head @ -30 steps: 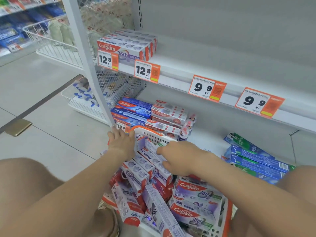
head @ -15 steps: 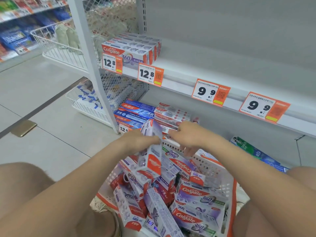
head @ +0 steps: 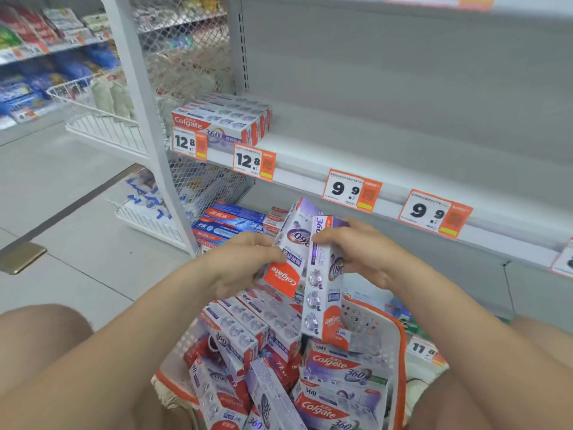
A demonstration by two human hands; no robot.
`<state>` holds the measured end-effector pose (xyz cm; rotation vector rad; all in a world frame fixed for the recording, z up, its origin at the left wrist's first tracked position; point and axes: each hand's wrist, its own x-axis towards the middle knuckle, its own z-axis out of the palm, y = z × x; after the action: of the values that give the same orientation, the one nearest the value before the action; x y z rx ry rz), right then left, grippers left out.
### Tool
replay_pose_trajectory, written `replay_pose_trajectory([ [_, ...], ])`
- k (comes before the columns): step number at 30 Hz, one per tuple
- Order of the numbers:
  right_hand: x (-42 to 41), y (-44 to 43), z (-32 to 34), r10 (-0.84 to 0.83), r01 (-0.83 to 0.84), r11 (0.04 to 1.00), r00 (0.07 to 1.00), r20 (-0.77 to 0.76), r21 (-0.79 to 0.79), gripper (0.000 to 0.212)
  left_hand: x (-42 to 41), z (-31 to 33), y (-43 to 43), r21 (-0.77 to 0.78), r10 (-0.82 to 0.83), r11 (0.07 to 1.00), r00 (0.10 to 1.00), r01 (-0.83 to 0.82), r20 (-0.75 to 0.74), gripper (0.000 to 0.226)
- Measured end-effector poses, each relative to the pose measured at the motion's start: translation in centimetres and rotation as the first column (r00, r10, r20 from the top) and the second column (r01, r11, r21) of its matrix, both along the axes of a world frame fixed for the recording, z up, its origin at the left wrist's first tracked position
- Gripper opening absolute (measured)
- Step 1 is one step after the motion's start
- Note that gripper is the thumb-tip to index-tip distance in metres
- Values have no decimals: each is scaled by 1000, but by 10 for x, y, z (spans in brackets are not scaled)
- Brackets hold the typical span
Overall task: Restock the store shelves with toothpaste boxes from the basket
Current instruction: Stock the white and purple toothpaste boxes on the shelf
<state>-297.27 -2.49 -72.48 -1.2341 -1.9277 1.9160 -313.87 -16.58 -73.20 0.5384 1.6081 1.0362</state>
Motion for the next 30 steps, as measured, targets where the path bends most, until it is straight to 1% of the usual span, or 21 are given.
replay_pose_trajectory([
  [2,1,4,5,-111,114,993,991,-72,41,28,0,4,3,-4,19,1000,1000,-19,-6,9],
  [3,0,7,6,-180,183,983,975,-128,11,30,0,6,4,-7,31,999,999,-32,-16,12],
  [4,0,9,9,-231,221,973,953,-198,-71,26,0,8,5,-12,39,999,999,-39,-23,16],
  [6,1,7,20,-290,206,935,912,-290,-288,21,-2,12,5,-19,39,999,999,-39,-17,33],
  [8,3,5,29,-266,147,921,914,-307,-361,25,-5,14,4,-26,32,999,999,-32,1,46],
  [10,2,6,29,-247,139,932,919,-306,-334,23,-8,17,4,3,16,1000,1000,-16,-17,47],
  [12,0,8,28,-303,215,932,904,-301,-292,22,-10,20,5,49,42,998,995,-37,-93,59],
  [14,-1,11,28,-357,321,933,881,-310,-160,19,-17,18,6,96,72,994,959,-47,-275,78],
  [15,-2,11,29,-348,356,934,886,-305,-34,20,-20,17,6,121,66,993,899,-15,-432,82],
  [16,-2,10,30,-337,382,919,889,-309,95,21,-23,19,5,141,43,989,803,52,-595,82],
  [18,-1,9,28,-349,450,861,862,-368,237,15,-27,22,4,172,30,965,569,198,-822,77],
  [20,3,11,26,-393,531,801,815,-426,277,16,-30,27,2,186,63,941,393,284,-917,79],
  [21,5,14,24,-389,551,767,807,-445,328,20,-31,29,1,186,81,929,316,319,-945,81],
  [22,7,17,23,-350,530,732,832,-430,430,22,-31,30,0,173,86,919,247,354,-965,81],
  [23,8,18,21,-286,445,693,892,-351,567,22,-32,31,-1,150,78,910,196,385,-977,82],
  [24,8,19,18,-208,270,658,962,-176,703,22,-32,30,-2,121,55,907,172,403,-984,82],
  [25,8,18,12,-126,20,636,989,79,772,23,-32,29,-2,89,20,909,170,407,-985,82],
  [26,8,17,4,-40,-246,622,938,343,744,26,-31,28,-2,50,-21,916,172,399,-985,82],
  [27,7,14,-7,57,-473,612,825,562,634,29,-31,25,-2,0,-71,924,172,383,-982,81],
  [28,7,11,-19,153,-652,585,673,724,482,34,-30,22,-1,-50,-124,929,181,367,-976,81],
  [30,8,2,-46,268,-842,493,388,882,220,46,-28,17,-2,-136,-225,929,234,345,-946,82],
])
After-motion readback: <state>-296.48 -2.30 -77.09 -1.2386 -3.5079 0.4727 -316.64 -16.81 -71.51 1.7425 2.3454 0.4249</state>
